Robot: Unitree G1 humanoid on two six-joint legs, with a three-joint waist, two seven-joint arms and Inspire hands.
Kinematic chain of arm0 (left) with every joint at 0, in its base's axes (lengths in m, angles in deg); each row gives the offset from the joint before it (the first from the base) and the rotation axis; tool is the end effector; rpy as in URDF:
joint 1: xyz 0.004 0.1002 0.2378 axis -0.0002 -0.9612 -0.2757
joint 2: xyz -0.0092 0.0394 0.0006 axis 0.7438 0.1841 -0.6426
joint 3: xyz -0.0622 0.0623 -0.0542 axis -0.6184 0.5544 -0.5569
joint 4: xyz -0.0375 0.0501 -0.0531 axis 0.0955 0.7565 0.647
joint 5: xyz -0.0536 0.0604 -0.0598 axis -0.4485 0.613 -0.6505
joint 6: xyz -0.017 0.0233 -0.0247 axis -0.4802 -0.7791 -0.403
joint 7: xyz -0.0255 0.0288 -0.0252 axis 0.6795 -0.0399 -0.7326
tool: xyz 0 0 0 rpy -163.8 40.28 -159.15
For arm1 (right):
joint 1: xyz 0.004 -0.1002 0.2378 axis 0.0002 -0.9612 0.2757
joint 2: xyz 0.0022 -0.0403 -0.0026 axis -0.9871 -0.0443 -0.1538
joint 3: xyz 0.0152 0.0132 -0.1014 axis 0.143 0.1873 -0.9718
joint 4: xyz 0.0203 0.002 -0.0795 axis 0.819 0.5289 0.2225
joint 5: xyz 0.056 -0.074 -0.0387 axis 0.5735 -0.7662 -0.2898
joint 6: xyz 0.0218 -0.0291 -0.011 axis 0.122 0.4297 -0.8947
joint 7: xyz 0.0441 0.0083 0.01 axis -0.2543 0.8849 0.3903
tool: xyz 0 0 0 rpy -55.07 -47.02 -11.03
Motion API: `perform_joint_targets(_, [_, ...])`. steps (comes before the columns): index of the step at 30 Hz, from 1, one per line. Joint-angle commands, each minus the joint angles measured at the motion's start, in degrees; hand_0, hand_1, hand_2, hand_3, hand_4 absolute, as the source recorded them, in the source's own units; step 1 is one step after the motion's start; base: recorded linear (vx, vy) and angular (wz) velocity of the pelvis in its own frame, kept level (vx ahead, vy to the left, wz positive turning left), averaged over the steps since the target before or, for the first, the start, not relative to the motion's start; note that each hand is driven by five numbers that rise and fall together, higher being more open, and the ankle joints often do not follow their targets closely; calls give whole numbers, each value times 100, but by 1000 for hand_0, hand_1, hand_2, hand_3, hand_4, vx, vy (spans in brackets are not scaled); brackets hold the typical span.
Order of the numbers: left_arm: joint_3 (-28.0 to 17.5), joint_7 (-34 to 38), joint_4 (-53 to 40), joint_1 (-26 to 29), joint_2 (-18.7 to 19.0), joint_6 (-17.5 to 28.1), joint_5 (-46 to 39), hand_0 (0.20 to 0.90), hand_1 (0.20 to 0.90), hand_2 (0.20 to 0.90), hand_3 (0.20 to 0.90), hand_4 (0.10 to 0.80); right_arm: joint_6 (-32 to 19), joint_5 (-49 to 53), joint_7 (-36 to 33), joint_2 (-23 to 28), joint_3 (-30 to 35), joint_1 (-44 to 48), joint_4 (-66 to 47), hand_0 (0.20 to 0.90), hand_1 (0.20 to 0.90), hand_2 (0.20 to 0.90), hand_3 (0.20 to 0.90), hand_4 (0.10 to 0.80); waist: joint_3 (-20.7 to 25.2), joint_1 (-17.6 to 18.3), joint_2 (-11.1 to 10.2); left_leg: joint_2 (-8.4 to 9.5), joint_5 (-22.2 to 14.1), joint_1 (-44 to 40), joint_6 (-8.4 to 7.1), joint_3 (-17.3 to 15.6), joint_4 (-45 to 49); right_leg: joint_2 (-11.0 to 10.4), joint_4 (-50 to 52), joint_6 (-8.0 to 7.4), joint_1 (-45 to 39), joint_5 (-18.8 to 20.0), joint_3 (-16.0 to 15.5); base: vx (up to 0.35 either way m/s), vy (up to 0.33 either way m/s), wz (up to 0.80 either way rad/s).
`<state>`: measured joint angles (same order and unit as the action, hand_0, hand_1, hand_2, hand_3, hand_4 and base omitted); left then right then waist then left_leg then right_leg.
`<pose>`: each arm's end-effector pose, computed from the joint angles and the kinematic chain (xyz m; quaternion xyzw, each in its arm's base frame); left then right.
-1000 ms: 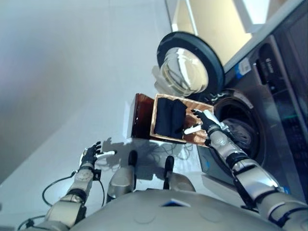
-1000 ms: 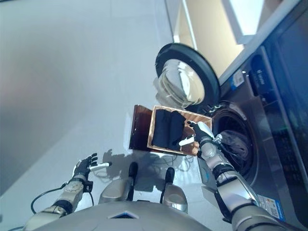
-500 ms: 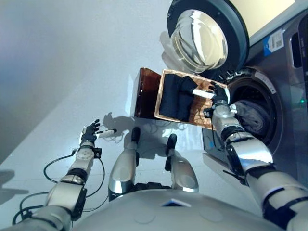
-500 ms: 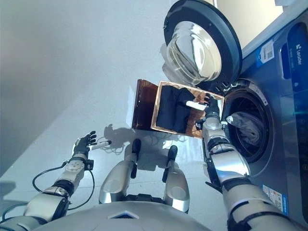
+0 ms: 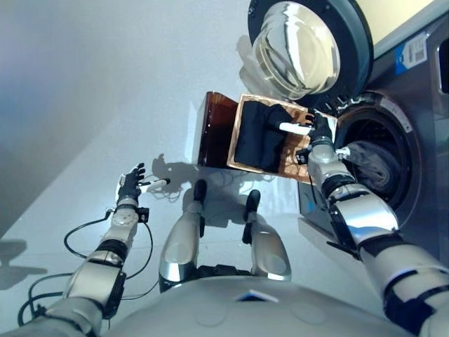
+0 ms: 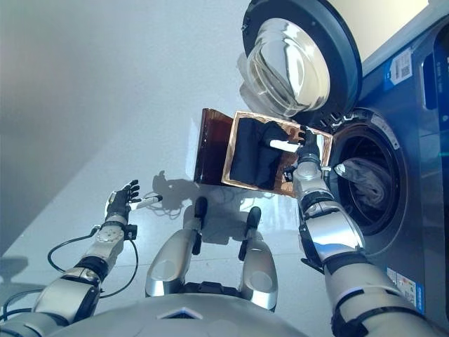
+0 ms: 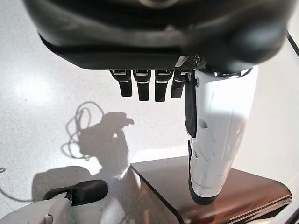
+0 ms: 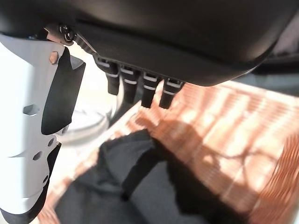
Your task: Pick up the clothes and place them into the washing machine
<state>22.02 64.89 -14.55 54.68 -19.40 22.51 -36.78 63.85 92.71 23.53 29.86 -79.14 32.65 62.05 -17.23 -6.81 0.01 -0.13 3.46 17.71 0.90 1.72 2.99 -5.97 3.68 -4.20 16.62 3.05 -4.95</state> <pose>0.1775 0.2380 -0.0668 0.1513 0.3076 0.1157 0.9323 0.2971 -0.2132 0.0179 -0.2354 0.2142 -0.1193 0.9404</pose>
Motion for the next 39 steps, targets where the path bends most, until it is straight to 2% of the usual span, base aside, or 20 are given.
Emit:
perform_joint_targets(1, [-99, 241, 93, -32, 231, 185, 122, 900, 900, 900, 900, 800, -48, -1047, -202, 425, -319, -130, -674, 900, 900, 900, 900, 800, 287, -27, -134, 203, -514, 228, -197, -93, 628, -18, 597, -132, 398, -53, 353, -20, -8, -5])
perform_joint_targets(2, [-143, 225, 86, -70, 232, 179, 166, 900, 900, 900, 900, 800, -15, -1484, -165, 530, -522, -201, -903, 900, 900, 900, 900, 800, 272, -24, -142, 199, -543, 212, -195, -96, 645, -7, 598, -132, 381, -62, 368, 0, 0, 0])
perform_joint_targets(3, [-144, 225, 86, -68, 233, 179, 166, 900, 900, 900, 900, 800, -14, -1484, -165, 530, -521, -200, -905, 900, 900, 900, 900, 800, 285, -17, -146, 204, -521, 227, -194, -92, 631, -12, 585, -134, 393, -47, 363, 0, 0, 0])
perform_joint_targets(4, [-203, 179, -47, -180, 232, 182, 242, 900, 900, 900, 900, 800, 50, -2313, -202, 758, -794, -436, -1415, 900, 900, 900, 900, 800, 272, 4, -160, 202, -535, 235, -187, -108, 651, -11, 593, -142, 404, -38, 376, -31, -7, -2])
perform_joint_targets(8, [-336, 14, -119, -302, 257, 276, 375, 900, 900, 900, 900, 800, 14, -3494, -96, 1292, -1038, -826, -2064, 900, 900, 900, 900, 800, 236, 59, -183, 206, -555, 310, -181, -126, 711, -1, 626, -148, 477, -37, 390, -35, -9, -6])
perform_joint_targets(12, [-352, -69, -186, -332, 208, 357, 434, 900, 900, 900, 900, 800, 76, -4732, -148, 1766, -1373, -867, -2080, 900, 900, 900, 900, 800, 185, 81, -138, 207, -534, 428, -187, -140, 740, 3, 646, -145, 602, -25, 395, -47, -3, -5])
perform_joint_targets(17, [-318, -7, -302, -236, 225, 416, 361, 900, 900, 900, 900, 800, 158, -5582, -352, 2108, -1755, -643, -2101, 900, 900, 900, 900, 800, 69, 117, -95, 218, -529, 649, -214, -162, 899, 14, 766, -129, 833, -3, 396, -46, -1, -2])
perform_joint_targets(21, [-278, 80, -436, -137, 274, 490, 172, 900, 900, 900, 900, 800, 206, -5856, -530, 2354, -1956, -342, -2099, 900, 900, 900, 900, 800, -31, 139, -82, 193, -684, 1147, -281, -166, 1476, 55, 1150, -109, 1274, -75, 363, -84, -36, 2])
perform_joint_targets(26, [-275, 207, -580, -146, 350, 574, 59, 900, 900, 900, 900, 800, 159, -5757, -951, 2607, -1810, -198, -2176, 900, 900, 900, 900, 800, 9, 197, -1, 95, -1012, 1887, -396, -131, 2347, 64, 1904, -125, 1953, -319, 280, -50, -29, 7])
perform_joint_targets(28, [-252, 223, -616, -137, 356, 582, 38, 900, 900, 900, 900, 800, 186, -5731, -973, 2601, -1819, -138, -2166, 900, 900, 900, 900, 800, 47, 200, 14, 72, -1073, 2039, -401, -108, 2507, 73, 2048, -125, 2087, -363, 272, -36, -29, 13])
perform_joint_targets(33, [-123, 365, -843, -228, 362, 643, -7, 900, 900, 900, 900, 800, 260, -5505, -1563, 2582, -1662, 229, -2022, 900, 900, 900, 900, 800, 48, 192, 115, -43, -1391, 2544, -380, -68, 3271, 119, 2794, -83, 2636, -655, 191, -24, -19, 8])
perform_joint_targets(39, [-66, 405, -829, -216, 344, 672, 3, 900, 900, 900, 900, 800, 279, -5509, -1723, 2491, -1712, 375, -2110, 900, 900, 900, 900, 800, 36, 202, 152, -52, -1512, 2697, -349, -23, 3496, 139, 2993, -70, 2816, -733, 171, -3, -8, -3])
